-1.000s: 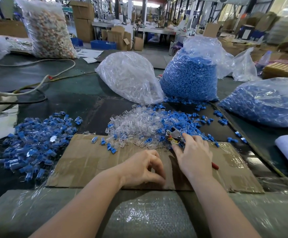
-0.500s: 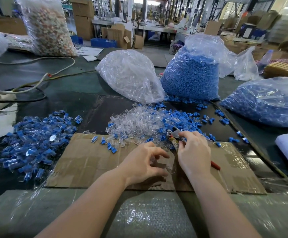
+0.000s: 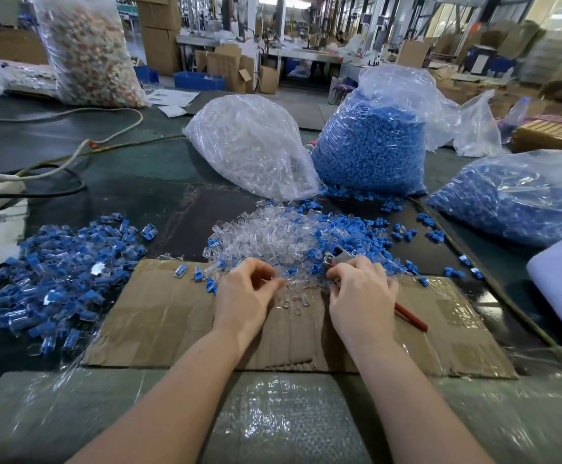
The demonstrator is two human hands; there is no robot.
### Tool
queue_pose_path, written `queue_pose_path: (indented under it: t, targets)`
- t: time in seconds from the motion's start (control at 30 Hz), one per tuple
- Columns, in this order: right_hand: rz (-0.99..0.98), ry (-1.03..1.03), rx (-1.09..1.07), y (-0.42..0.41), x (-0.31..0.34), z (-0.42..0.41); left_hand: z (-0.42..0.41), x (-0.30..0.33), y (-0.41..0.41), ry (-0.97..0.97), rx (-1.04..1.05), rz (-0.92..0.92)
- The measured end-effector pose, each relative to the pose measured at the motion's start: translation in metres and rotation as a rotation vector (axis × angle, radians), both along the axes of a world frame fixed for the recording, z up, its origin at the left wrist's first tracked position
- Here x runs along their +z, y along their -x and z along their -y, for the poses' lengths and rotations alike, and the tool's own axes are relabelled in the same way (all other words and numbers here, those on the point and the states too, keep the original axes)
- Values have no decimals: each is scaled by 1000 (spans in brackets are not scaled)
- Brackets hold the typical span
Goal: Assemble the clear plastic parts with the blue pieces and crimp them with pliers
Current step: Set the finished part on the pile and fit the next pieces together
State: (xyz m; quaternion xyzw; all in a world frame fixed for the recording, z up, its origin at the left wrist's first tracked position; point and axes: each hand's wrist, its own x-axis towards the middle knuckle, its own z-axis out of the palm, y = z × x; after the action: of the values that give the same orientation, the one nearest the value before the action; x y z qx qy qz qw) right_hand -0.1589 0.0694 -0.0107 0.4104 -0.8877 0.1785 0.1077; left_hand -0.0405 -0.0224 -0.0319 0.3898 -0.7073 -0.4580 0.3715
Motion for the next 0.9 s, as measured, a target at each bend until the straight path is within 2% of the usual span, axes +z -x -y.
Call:
queue_pose_path:
  t: [0.17, 0.5, 0.73, 0.9]
  targets:
    - [-60, -64, -52, 0, -4, 0, 0, -5, 0, 47, 2, 40]
    - [-74, 5, -1, 3, -4, 4, -1, -7, 3, 153, 13, 178]
    - [-50, -178, 13, 7, 4, 21, -1, -8, 0, 99, 12, 141]
    - [-71, -190, -15, 8, 4, 29, -1, -8, -1, 117, -2, 177]
